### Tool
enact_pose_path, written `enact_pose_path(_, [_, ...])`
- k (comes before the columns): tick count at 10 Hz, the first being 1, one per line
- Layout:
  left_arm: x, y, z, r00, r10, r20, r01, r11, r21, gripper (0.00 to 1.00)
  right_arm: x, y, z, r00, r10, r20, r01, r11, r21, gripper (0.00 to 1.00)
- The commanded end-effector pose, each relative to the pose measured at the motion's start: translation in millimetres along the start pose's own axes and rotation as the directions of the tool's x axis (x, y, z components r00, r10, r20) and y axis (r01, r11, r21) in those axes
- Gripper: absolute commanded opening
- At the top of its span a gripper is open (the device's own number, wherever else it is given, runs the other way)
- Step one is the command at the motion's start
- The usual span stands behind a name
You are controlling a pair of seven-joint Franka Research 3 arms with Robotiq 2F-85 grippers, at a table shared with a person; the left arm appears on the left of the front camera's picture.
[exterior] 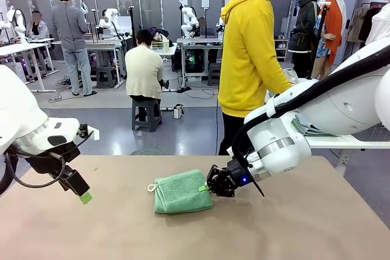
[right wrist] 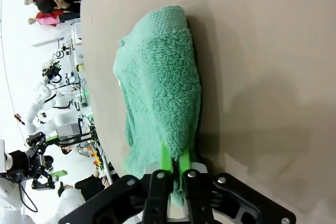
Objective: Fold the towels and place them in the basket.
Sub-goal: Place the folded Towel with hook on the right side of the table.
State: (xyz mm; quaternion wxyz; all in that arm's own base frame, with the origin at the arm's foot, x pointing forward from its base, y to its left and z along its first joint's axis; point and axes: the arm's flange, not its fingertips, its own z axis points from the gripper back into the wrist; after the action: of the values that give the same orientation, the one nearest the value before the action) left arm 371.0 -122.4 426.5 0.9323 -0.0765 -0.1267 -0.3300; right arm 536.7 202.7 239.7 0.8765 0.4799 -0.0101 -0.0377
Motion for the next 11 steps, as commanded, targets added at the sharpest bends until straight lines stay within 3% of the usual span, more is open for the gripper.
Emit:
enact_pose_path(1, [0,0,-1,1.000,0.001,-0.005,-0.001,1.000,0.011,1.00,-13,0,-3,1.000,0.024,0.007,-0.024,1.000,0.011,0.00])
enact_pose_path(9, [0,0,-1,1.000,0.001,-0.005,-0.001,1.000,0.011,1.00,-3,-1,-1,1.000,-0.001,-0.004,0.001,1.000,-0.001,0.00])
enact_pose_path(11, [0,0,-1,1.000,0.001,-0.005,-0.001,1.000,0.011,1.00,-8,-4,13,0.999,0.052,0.015,-0.052,0.998,-0.025,0.06])
